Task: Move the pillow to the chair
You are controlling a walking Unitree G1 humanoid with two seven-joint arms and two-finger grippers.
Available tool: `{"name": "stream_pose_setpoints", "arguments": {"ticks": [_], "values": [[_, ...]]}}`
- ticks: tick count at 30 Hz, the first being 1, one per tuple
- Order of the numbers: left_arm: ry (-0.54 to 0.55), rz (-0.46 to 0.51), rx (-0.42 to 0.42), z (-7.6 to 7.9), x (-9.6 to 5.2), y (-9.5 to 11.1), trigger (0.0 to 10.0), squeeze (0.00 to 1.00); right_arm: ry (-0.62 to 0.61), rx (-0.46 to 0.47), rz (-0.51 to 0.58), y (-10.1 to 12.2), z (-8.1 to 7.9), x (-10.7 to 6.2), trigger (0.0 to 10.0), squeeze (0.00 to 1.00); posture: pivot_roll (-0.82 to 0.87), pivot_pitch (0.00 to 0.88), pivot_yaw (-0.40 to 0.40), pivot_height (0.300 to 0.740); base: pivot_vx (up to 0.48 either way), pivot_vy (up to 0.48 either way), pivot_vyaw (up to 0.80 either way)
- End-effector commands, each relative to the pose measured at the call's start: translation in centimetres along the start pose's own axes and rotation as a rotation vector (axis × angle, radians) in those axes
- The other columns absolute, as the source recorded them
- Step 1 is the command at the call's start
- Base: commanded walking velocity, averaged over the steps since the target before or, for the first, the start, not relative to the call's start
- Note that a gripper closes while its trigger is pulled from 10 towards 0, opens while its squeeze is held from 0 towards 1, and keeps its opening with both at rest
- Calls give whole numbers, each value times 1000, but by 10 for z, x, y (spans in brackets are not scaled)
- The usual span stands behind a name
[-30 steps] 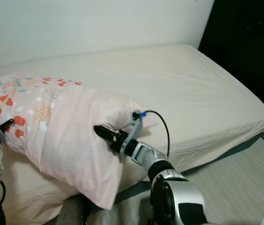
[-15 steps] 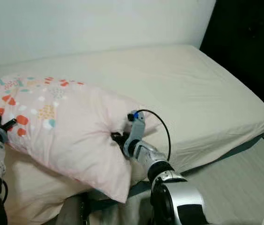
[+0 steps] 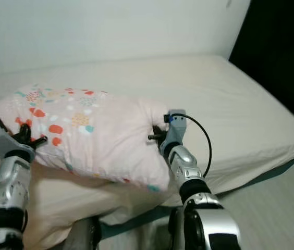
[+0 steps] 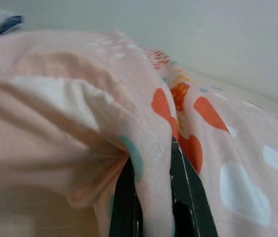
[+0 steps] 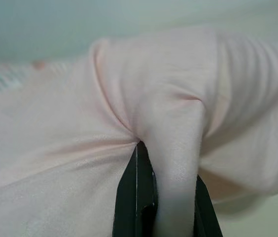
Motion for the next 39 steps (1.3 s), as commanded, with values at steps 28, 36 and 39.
{"name": "stream_pose_setpoints", "arguments": {"ticks": [28,36,39], "values": [[-316,-85,386,102,-35,-34,10000,0,89,-160,110,13,-24,-19,10000,0,66,0,-95,603,0,0,0],[-302,-88,367,103,-37,-35,10000,0,94,-180,96,8,-25,-21,10000,0,63,0,-93,622,0,0,0],[-303,-87,381,103,-38,-36,10000,0,93,-185,92,7,-25,-21,10000,0,63,0,-96,632,0,0,0]]}}
Point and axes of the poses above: a point about 5 cm out from each wrist's last joint towards the gripper, its own x axis pointing out of the wrist towards the gripper, its own y axis along the axis of the wrist's last joint, z = x × y, the point moved 5 cm from there along x, pointing out of the wrist towards the gripper, and after that the axes turned 1 degree about -x, right-handed, at the moved point
